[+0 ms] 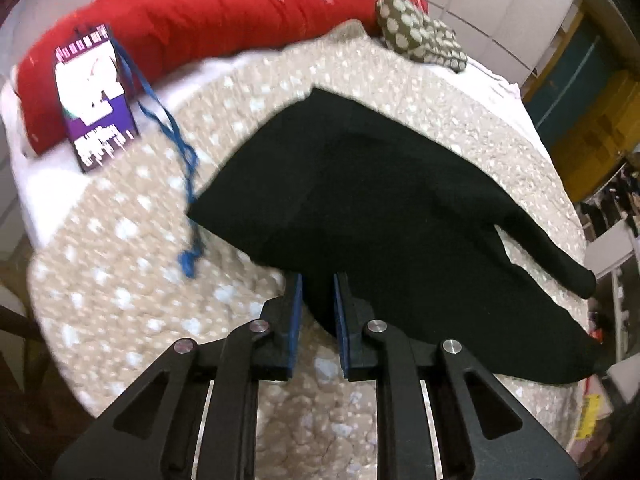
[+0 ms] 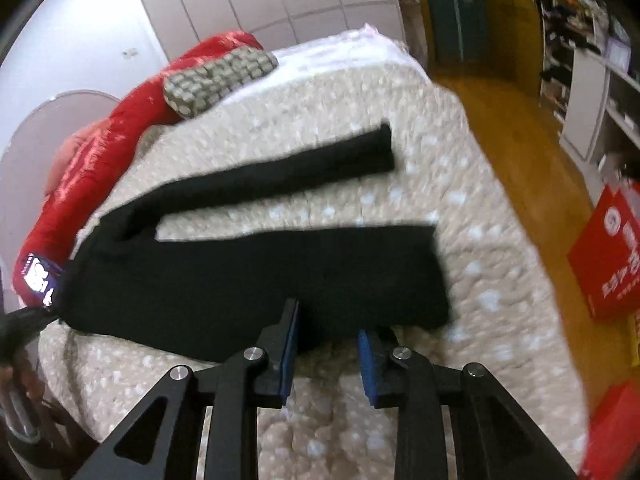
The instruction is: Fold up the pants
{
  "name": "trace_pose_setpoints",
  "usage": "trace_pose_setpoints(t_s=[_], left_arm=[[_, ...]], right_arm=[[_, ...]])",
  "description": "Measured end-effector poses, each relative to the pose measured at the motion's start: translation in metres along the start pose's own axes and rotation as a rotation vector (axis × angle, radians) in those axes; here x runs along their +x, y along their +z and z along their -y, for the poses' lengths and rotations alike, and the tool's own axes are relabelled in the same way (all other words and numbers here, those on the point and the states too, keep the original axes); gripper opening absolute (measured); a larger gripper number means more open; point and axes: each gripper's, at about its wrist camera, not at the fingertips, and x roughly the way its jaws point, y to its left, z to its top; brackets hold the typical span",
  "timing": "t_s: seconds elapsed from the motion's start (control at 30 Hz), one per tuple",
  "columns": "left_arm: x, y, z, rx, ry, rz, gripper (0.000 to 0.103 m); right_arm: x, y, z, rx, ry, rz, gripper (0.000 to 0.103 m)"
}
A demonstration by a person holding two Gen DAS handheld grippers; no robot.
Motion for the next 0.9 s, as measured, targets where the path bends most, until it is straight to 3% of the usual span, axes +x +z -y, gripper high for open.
trace_pose_setpoints(t_s=[0.07,0.2,0.23,0.43,0.57,0.63,0.7,0.8,0.9], left_arm=[[-0.010,0.003,0.002,0.018,0.019,0.033,0.013],[-0.016,0.011,0.008,0.018,-0.007,0.065,0.045],[-0.015,0.012,0.009,0.016,-0.006,0.072,0.047],[0.009,0.023,0.029,0.046,-0.012,0.034,0.047],[0.020,0.024,0.042,0.069,-0.038,0.015,0.047],[0.021,0.023,0.048,0.084,-0.044,0.020,0.047],[0.024,0.024,0.053,0.092,-0.047,0.020,0.047],[0.034,0.027,0.057,0.094,-0.043,0.009,0.047],[0.044,0.029,0.058,0.104,-0.031,0.004,0.047]], right_arm=[[-0.018,0.008,-0.003,-0.008,0.019,0.045,0.025],[-0.021,0.026,-0.044,-0.080,0.109,0.085,0.025],[-0.014,0.027,-0.055,-0.102,0.121,0.080,0.025],[0.024,0.037,-0.129,-0.216,0.151,0.039,0.025],[0.008,0.046,-0.119,-0.205,0.048,0.098,0.025],[-0.014,0.051,-0.100,-0.181,-0.037,0.146,0.025],[-0.035,0.057,-0.077,-0.127,-0.066,0.186,0.027],[-0.033,0.063,-0.075,-0.140,-0.003,0.155,0.029],[-0.003,0.053,-0.094,-0.184,0.063,0.075,0.029]])
